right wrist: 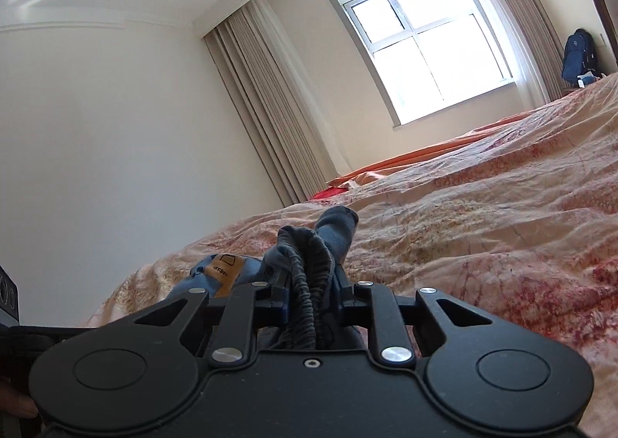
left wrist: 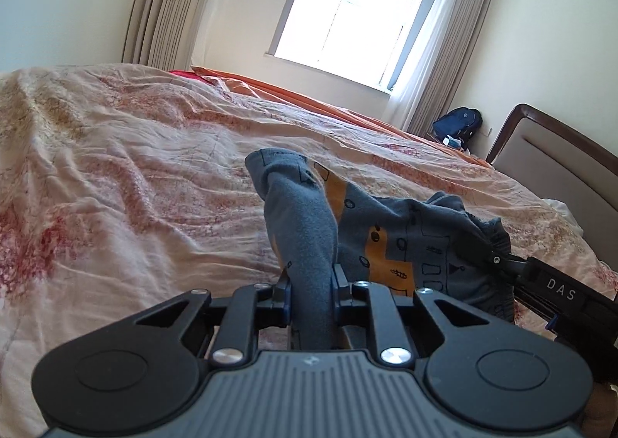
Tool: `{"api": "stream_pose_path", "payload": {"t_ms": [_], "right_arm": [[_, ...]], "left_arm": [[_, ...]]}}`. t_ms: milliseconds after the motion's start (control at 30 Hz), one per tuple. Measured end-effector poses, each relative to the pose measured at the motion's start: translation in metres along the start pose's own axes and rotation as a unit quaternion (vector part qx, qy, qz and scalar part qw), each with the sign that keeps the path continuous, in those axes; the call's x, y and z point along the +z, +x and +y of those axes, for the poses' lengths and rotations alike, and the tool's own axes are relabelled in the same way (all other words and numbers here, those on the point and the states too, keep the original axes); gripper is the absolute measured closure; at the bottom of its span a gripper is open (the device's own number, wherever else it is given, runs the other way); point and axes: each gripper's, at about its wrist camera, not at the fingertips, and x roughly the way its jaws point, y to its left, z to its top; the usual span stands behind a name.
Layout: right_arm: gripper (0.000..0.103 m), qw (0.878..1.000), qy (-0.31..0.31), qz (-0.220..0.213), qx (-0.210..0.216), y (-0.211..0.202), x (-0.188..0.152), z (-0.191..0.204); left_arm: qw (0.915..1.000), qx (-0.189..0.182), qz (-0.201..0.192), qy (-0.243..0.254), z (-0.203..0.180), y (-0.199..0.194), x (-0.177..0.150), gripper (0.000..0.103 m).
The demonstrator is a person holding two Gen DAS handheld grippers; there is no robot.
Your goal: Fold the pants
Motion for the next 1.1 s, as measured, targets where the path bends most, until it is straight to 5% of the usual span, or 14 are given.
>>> {"api": "stream_pose_path", "payload": {"t_ms": [133,267,367,500,600,700,1100], "right_arm": [[0.081,0.999,0.041,0.026,-0.014,0.032,-0.004,-0.025],[0.075,0.996,0.067,0.051,-0.031,0.048,-0.022,-0.047],[0.052,0.994,0.075,0.055,-0.051,0.047,-0.029,-0.056],[0.019,0.995,0.044,0.043,-0.077,0.038,-0.029,-0.048],[0.005,0.997,0.027,0.028,-0.073,0.026,-0.027,-0.041],[0.003,0.997,0.004,0.023,-0.073,0.009,-0.024,-0.03],[0.0,0.996,-0.044,-0.028,-0.068,-0.107,-0.005,0.033]], "left_arm": [[0.9997,0.005,0.021,-0.013,0.014,0.026,-0.011,0.081],[0.9993,0.004,0.025,-0.026,0.023,0.035,-0.019,0.059],[0.9992,0.015,0.026,-0.027,0.025,0.033,-0.021,0.048],[0.9988,0.031,0.017,-0.035,0.022,0.017,-0.021,0.018],[0.9989,0.037,0.001,-0.03,0.015,-0.002,-0.02,0.011],[0.9988,0.041,-0.019,-0.02,0.004,-0.028,-0.018,0.001],[0.9924,0.07,-0.095,0.035,-0.032,-0.147,-0.057,0.0]]}}
